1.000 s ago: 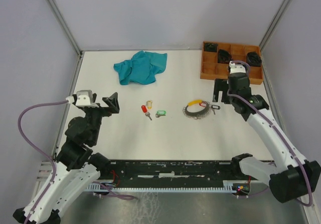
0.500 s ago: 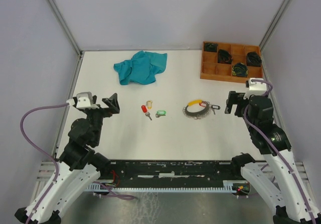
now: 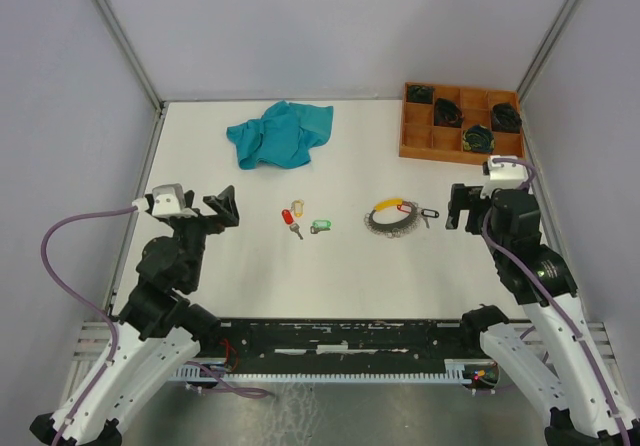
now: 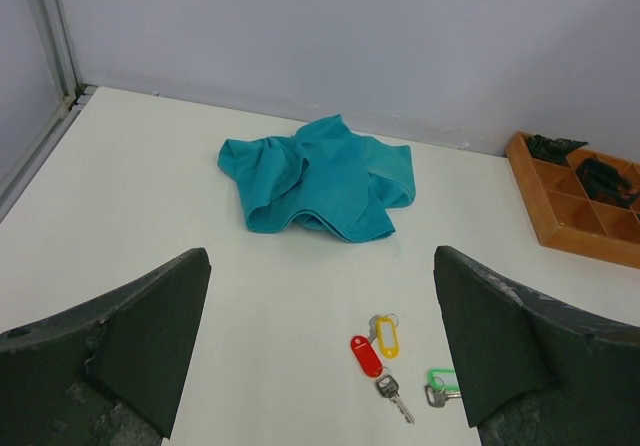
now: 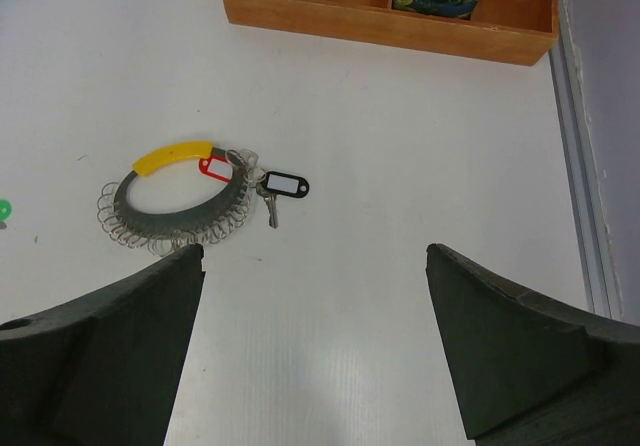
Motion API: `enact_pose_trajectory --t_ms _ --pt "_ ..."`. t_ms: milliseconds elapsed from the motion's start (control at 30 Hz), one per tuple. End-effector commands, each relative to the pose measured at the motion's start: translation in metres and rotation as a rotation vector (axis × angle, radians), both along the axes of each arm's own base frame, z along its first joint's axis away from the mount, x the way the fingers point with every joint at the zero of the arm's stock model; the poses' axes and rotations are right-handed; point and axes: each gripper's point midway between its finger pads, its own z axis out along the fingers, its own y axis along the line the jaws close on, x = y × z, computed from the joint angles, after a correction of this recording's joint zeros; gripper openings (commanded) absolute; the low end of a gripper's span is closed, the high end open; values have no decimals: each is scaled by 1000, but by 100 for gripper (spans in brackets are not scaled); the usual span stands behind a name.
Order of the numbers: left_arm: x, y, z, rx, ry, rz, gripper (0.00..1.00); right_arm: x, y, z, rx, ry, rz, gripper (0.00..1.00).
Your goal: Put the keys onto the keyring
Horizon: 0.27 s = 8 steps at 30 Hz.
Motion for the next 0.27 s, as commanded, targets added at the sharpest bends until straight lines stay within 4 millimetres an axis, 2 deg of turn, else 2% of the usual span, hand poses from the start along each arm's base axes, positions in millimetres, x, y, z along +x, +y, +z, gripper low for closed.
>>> enact_pose_trajectory --t_ms 0,233 --pt "0 1 13 -55 -51 3 99 6 5 10 10 -48 28 100" --pt "0 -2 12 -43 -50 -14 99 10 12 6 10 -22 66 100"
